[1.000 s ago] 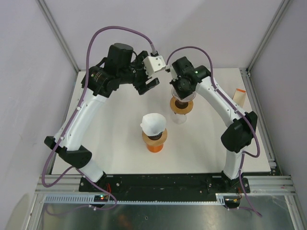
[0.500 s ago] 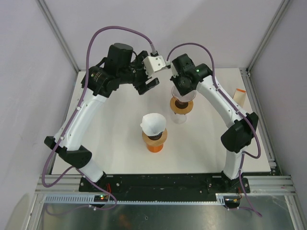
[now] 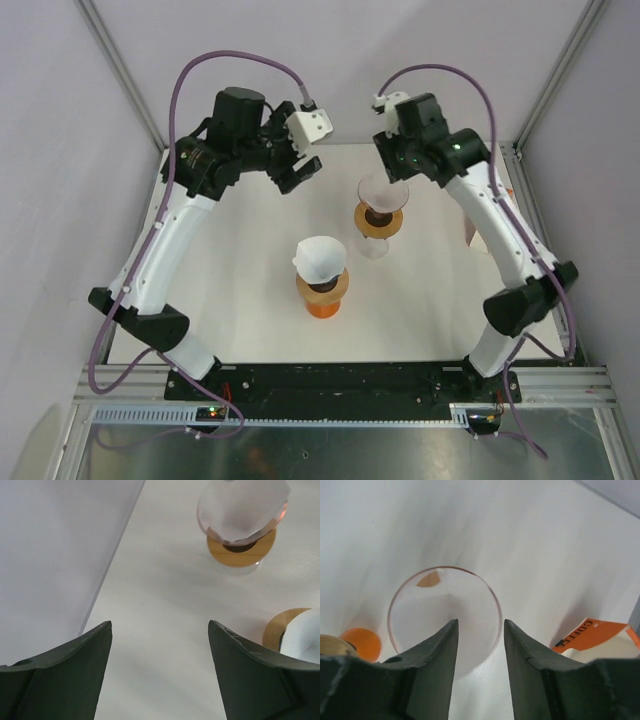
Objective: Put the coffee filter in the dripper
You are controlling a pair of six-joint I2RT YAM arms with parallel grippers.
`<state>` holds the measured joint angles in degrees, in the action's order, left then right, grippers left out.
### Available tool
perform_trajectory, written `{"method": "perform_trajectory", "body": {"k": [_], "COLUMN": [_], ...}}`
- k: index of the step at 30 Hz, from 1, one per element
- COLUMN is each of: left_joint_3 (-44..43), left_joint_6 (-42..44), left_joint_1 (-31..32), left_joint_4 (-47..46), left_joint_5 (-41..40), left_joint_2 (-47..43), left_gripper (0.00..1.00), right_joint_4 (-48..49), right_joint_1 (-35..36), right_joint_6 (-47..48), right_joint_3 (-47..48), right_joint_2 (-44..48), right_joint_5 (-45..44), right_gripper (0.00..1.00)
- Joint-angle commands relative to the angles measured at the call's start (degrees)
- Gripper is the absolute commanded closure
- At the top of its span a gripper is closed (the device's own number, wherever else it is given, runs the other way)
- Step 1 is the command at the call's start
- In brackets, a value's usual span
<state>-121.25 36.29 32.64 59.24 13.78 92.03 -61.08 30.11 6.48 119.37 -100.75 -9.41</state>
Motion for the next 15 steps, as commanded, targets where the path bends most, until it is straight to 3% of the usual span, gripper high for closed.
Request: {"method": "perform_trajectory", "body": {"k": [1,4,9,11,15], "left_joint_3": [1.77,5.66,14.11,20.05,40.58], "left_joint_6": [-3.18,-4.10,-10.09,-13.48,-17.48], "left_joint_1": [-5.35,-9.15,-16.98,-19.24,-23.00], "left_joint_4": [-2.01,-4.96,-14.76,-21.12,-39.01], "left_joint_5": [1.33,1.15,0.58,-0.02,-3.25], "left_joint_2": [-3.14,-4.34,-7.31,-9.79,-16.87], "left_gripper": [0.17,0.15,0.04,0.01,0.00], "right_joint_4": [10.96,17.86,28.07,33.91,38.42], "right_joint_1": [-4.63,-10.41,-22.55,-26.28,-29.40], "right_joint_6": [-0.97,-3.10,-8.66,-10.94,-11.64], "right_joint_3": [-7.26,-14.52,-29.33,-36.06,-43.83], "right_joint_2": [11.79,18.53,27.43,30.92,33.85], "right_joint_5": [3.46,8.59,12.56,13.82,12.81], "right_gripper": [0.50,0.42,0.15,0.05,0.01]}}
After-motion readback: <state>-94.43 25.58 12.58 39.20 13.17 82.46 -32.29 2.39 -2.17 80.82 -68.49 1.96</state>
